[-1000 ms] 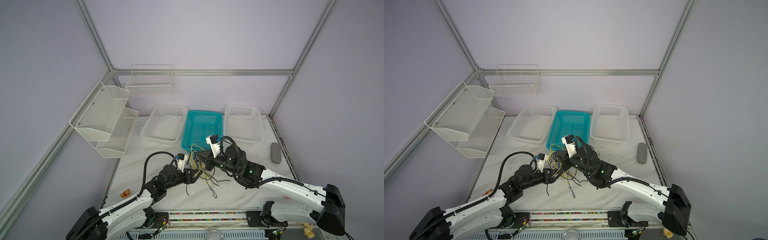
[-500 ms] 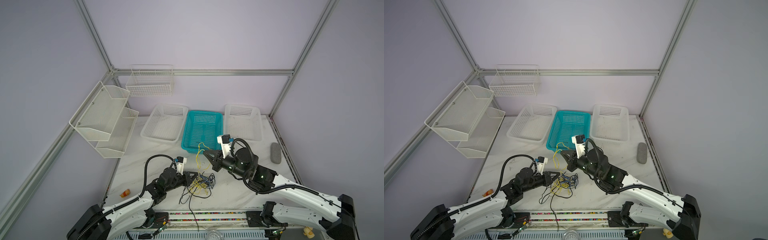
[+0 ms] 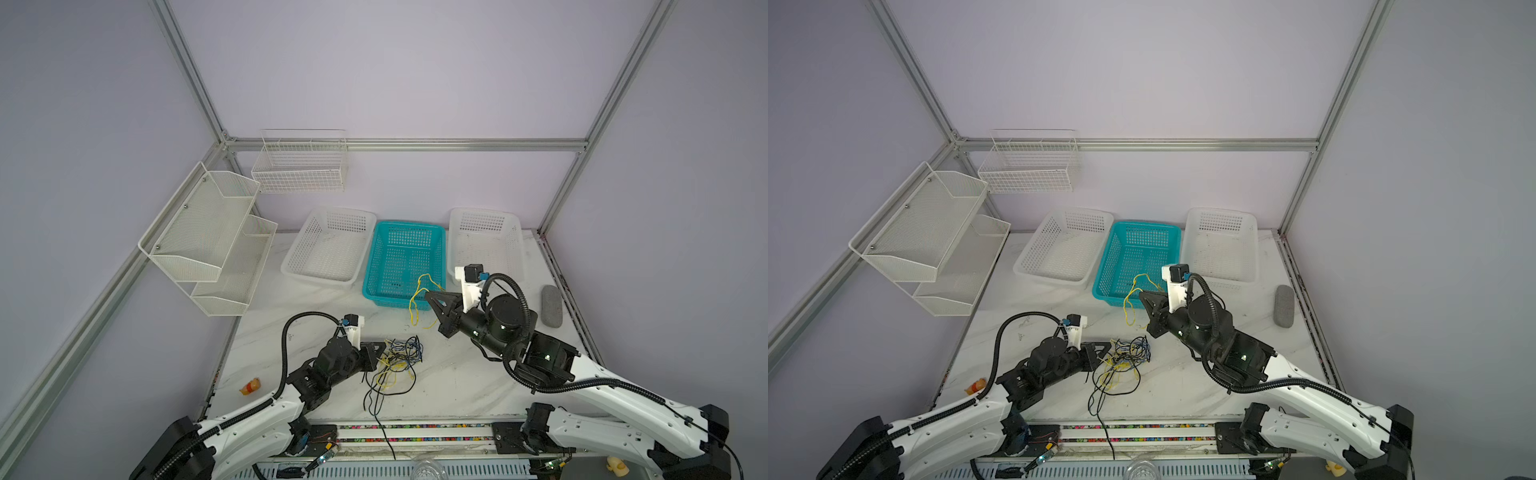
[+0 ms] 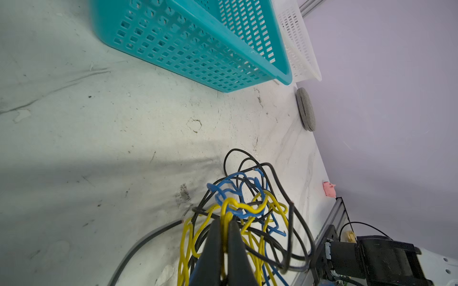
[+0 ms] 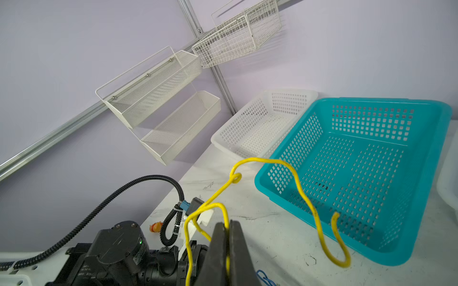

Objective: Untangle the cables
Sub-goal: 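Lift the yellow wire toward the teal basket with the right gripper while the left releases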

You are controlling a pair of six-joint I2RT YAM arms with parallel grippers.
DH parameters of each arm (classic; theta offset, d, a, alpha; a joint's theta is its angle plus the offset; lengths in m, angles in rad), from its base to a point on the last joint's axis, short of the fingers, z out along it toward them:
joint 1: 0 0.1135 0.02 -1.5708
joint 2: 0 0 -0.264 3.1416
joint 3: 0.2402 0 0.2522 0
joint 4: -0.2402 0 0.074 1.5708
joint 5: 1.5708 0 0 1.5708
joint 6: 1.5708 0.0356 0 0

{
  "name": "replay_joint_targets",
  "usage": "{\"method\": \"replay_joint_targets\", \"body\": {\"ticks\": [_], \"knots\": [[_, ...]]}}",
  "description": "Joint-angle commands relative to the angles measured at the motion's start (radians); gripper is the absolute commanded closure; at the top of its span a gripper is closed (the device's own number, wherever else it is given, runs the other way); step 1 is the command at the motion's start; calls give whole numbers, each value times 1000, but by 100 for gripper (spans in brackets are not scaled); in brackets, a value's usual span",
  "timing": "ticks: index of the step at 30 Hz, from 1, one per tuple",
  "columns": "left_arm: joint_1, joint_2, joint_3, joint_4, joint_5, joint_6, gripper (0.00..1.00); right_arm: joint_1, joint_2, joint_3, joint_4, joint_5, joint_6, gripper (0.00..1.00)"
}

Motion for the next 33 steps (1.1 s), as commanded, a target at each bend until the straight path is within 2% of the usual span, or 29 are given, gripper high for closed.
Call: {"method": "replay_joint_targets", "body": {"ticks": [1, 8, 17, 23, 29, 33], "knots": [[9, -28, 29, -2, -45, 46, 96, -35, 21, 61, -26, 29, -36, 100], [31, -21, 107, -31, -50, 106, 66, -231, 99, 116, -15, -124, -17, 100], [100, -26, 272, -185, -43, 241, 22, -373, 228, 187, 4, -116, -19, 100], [159, -68, 398, -327, -60, 290, 0, -511, 310, 190, 50, -144, 55, 100], [200, -84, 570, -517, -142, 413, 0, -587, 372, 186, 95, -133, 99, 100], [211, -57, 644, -604, -275, 532, 0, -650, 391, 170, 134, -153, 153, 100]]}}
